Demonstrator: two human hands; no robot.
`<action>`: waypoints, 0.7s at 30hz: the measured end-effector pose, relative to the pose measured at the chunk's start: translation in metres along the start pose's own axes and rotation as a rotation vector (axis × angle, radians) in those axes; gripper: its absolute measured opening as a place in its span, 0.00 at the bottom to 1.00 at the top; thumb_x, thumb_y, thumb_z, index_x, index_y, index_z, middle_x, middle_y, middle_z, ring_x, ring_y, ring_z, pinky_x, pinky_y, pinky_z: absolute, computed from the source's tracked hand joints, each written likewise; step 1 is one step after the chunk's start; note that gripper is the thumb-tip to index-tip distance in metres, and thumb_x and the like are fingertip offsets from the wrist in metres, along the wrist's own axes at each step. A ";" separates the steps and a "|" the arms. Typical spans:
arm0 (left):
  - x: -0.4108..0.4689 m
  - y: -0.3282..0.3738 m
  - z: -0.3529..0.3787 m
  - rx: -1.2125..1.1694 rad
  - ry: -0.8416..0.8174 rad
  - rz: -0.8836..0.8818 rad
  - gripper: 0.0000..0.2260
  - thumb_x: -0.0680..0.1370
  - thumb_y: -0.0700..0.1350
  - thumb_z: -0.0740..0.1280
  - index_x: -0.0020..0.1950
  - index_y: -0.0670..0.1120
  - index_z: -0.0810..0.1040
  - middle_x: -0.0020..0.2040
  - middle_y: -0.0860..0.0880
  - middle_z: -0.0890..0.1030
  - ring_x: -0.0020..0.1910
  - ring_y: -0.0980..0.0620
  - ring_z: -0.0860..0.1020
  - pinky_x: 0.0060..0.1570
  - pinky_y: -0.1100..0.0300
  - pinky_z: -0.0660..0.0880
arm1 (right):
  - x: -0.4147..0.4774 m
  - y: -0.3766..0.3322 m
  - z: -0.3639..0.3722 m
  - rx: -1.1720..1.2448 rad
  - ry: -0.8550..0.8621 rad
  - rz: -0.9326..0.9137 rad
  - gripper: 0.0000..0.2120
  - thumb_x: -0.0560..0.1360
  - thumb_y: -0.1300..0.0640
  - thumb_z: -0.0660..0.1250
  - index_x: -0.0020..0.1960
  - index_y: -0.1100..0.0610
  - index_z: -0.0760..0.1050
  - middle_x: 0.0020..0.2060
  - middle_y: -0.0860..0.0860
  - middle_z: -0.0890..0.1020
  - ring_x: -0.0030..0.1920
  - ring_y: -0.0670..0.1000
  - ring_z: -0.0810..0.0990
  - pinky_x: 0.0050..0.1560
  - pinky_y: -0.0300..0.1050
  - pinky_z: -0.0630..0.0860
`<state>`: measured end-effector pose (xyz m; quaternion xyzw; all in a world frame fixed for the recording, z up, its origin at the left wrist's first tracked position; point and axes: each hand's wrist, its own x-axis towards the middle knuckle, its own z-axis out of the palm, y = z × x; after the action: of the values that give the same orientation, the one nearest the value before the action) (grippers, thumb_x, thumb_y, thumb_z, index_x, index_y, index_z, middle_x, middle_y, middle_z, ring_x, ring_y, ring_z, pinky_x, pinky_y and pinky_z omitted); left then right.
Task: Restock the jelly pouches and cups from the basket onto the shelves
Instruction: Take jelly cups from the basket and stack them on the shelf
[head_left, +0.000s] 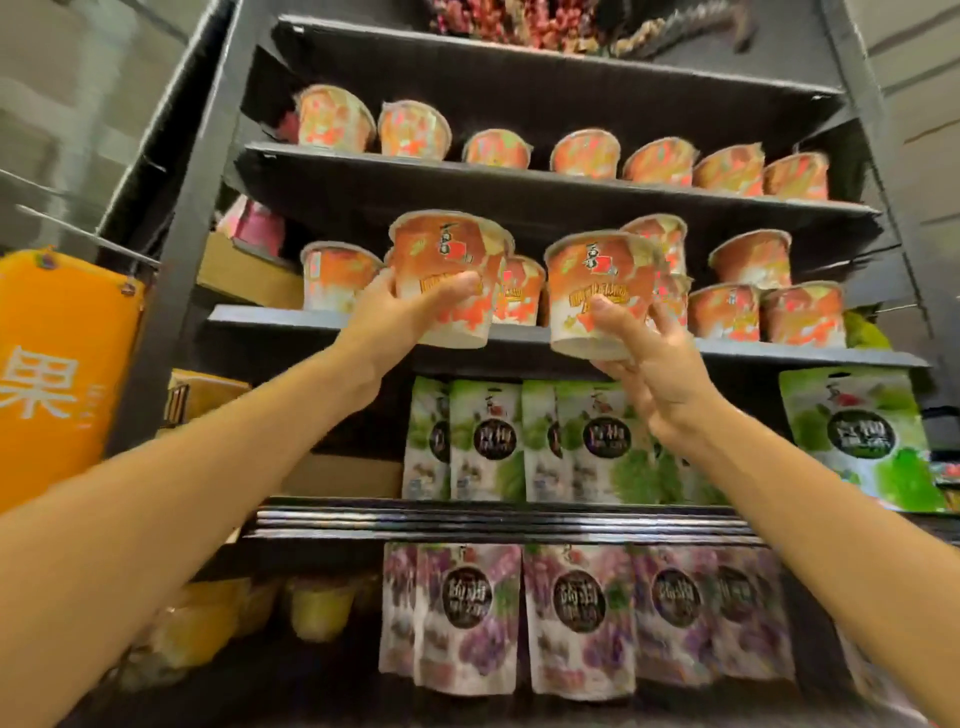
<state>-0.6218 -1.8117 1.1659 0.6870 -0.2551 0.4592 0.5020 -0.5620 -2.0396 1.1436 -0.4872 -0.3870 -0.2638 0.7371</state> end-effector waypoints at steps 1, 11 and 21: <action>0.013 0.001 0.001 0.030 0.023 0.010 0.32 0.60 0.67 0.75 0.60 0.54 0.79 0.50 0.57 0.85 0.48 0.62 0.82 0.44 0.68 0.71 | 0.016 -0.004 0.004 -0.033 0.019 -0.031 0.37 0.60 0.46 0.79 0.65 0.51 0.70 0.55 0.52 0.84 0.54 0.50 0.84 0.53 0.46 0.80; 0.063 -0.034 -0.001 0.132 0.091 -0.014 0.34 0.63 0.71 0.71 0.62 0.52 0.76 0.49 0.59 0.81 0.47 0.63 0.78 0.40 0.69 0.67 | 0.130 -0.029 0.027 -0.315 0.168 -0.077 0.43 0.66 0.43 0.78 0.75 0.50 0.62 0.65 0.50 0.76 0.63 0.51 0.74 0.62 0.51 0.72; 0.067 -0.046 -0.008 0.071 0.064 0.006 0.35 0.62 0.71 0.68 0.62 0.52 0.76 0.53 0.56 0.82 0.52 0.59 0.79 0.45 0.66 0.69 | 0.178 -0.015 0.033 -0.571 0.183 -0.033 0.41 0.70 0.42 0.74 0.75 0.53 0.60 0.68 0.53 0.73 0.67 0.55 0.73 0.67 0.57 0.71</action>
<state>-0.5569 -1.7802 1.2051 0.6888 -0.2244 0.4911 0.4837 -0.4840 -2.0170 1.3060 -0.6425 -0.2370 -0.4170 0.5976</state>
